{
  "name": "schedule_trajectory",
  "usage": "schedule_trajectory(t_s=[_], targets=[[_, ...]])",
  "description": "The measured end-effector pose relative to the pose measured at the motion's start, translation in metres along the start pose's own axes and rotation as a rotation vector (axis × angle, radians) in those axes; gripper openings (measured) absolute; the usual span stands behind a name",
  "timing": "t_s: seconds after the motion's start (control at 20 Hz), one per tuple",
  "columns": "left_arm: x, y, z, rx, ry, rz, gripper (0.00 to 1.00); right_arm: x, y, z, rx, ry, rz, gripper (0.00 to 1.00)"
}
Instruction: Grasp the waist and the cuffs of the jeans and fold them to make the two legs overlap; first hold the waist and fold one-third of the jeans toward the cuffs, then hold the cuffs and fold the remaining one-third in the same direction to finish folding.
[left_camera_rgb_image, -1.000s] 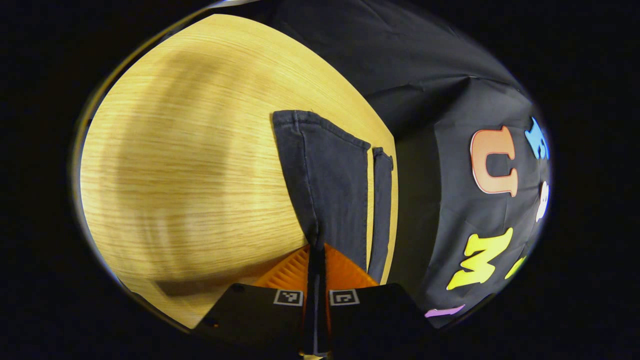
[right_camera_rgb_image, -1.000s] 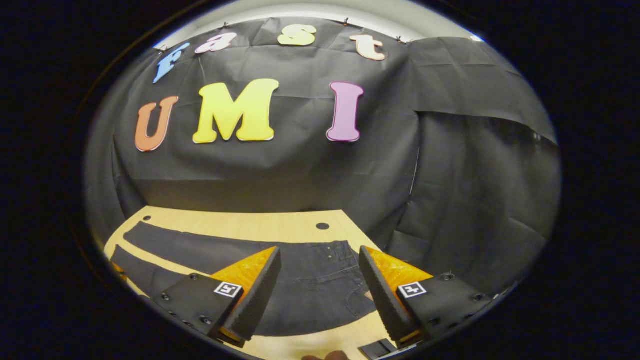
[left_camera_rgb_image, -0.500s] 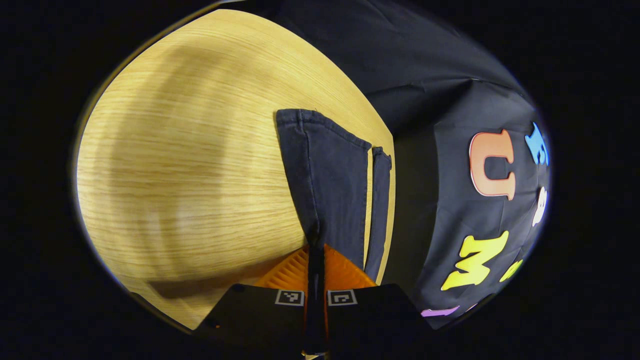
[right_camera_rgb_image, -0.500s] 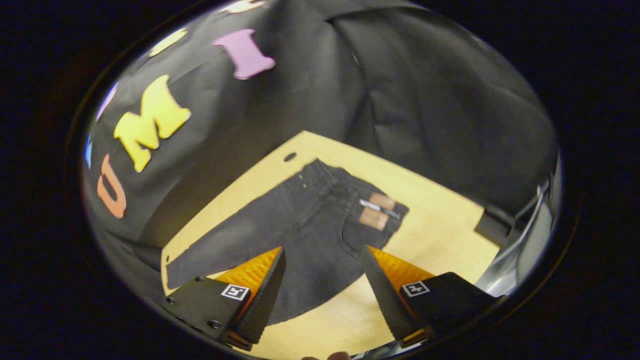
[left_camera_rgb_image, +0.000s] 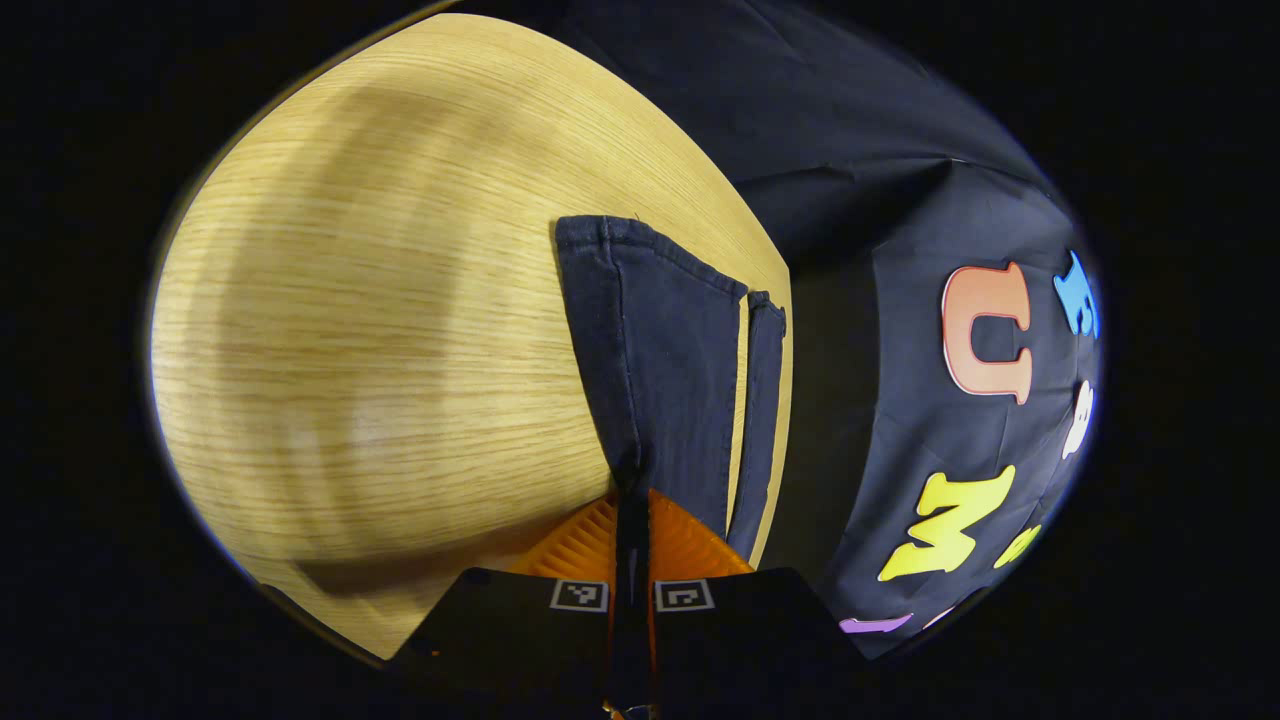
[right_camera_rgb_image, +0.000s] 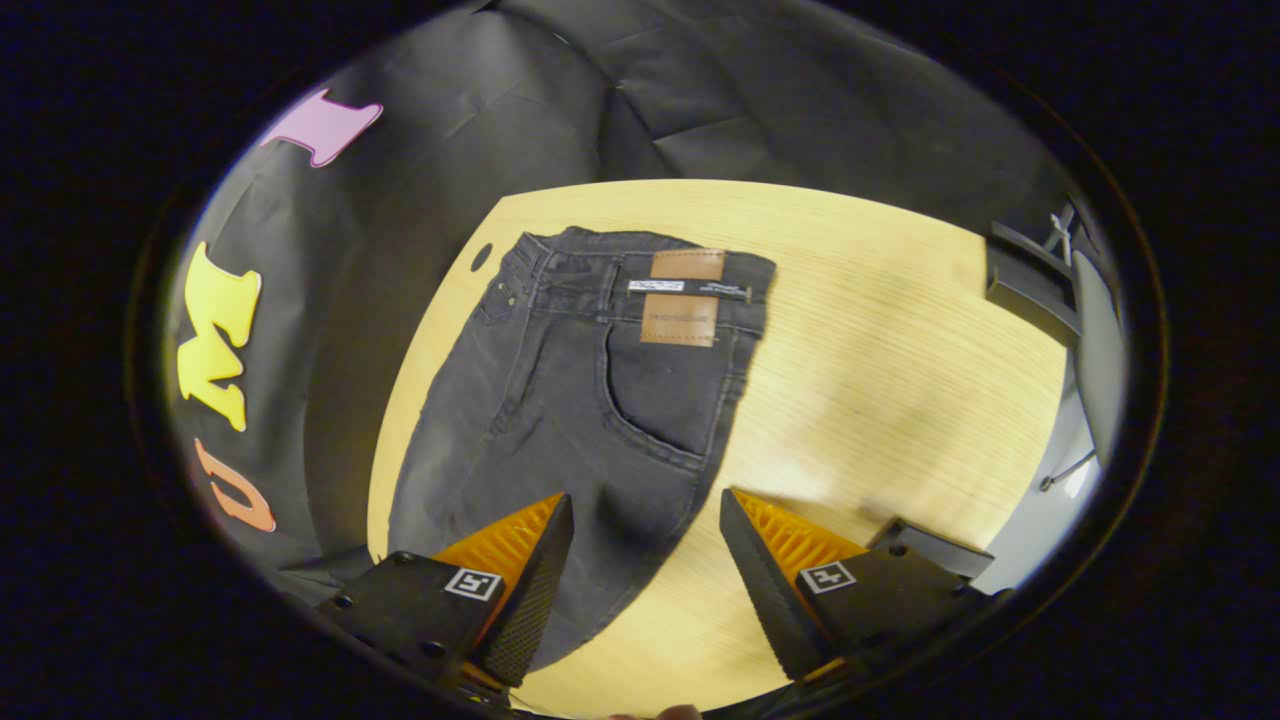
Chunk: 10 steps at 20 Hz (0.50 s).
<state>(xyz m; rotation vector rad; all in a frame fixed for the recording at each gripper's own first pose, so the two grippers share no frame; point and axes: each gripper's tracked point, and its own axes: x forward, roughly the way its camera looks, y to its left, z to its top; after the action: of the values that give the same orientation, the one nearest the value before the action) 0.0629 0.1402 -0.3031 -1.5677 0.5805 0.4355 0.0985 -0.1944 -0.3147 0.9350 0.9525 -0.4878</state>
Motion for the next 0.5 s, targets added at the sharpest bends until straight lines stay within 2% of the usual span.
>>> schedule_trajectory(t_s=[0.05, 0.1, 0.2, 0.35, 0.4, 0.5], targets=[[0.000, 0.000, 0.000, -0.004, 0.005, -0.001, 0.03, 0.002, 0.005, 0.002, 0.015, -0.001, 0.016, 0.92], [0.000, 0.000, -0.001, -0.007, 0.008, -0.002, 0.03, 0.005, 0.008, 0.004, 0.035, -0.007, 0.025, 0.84], [0.000, 0.001, -0.001, -0.007, 0.012, -0.004, 0.03, 0.010, 0.012, 0.005, 0.062, -0.010, 0.050, 0.84], [0.001, 0.001, -0.001, -0.005, 0.020, -0.003, 0.03, 0.017, 0.011, 0.009, 0.068, -0.017, 0.057, 0.69], [0.001, 0.000, -0.001, -0.003, 0.022, -0.002, 0.03, 0.019, 0.008, 0.008, 0.059, -0.010, 0.057, 0.58], [0.001, 0.000, -0.001, 0.000, 0.025, -0.001, 0.03, 0.022, 0.001, 0.010, 0.079, -0.015, 0.058, 0.29]])
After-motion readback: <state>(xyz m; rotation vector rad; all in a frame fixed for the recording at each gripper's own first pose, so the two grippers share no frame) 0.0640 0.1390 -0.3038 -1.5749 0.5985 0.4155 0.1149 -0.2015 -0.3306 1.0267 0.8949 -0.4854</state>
